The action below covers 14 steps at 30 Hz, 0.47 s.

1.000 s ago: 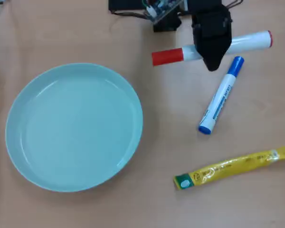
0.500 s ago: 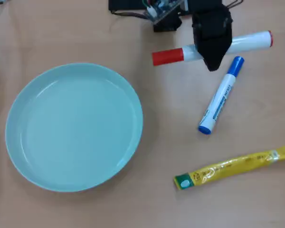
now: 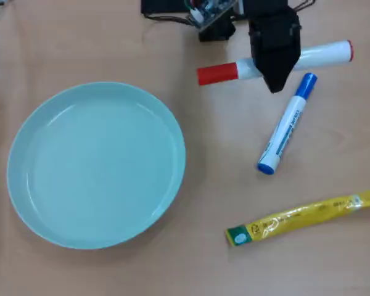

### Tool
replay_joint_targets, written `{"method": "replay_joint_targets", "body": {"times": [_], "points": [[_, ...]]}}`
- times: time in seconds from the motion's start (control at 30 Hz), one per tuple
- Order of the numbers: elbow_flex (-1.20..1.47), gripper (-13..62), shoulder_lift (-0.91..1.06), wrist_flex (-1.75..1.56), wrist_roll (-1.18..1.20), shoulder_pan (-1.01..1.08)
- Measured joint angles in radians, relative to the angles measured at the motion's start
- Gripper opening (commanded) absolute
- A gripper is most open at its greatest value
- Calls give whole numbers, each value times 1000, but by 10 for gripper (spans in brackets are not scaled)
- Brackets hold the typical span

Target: Pick up the red pen.

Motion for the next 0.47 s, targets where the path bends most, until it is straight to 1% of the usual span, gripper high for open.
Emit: {"method": "replay_joint_targets", "body": {"times": [0.47], "points": [[12,-65,2,-2,-2,-2]]}}
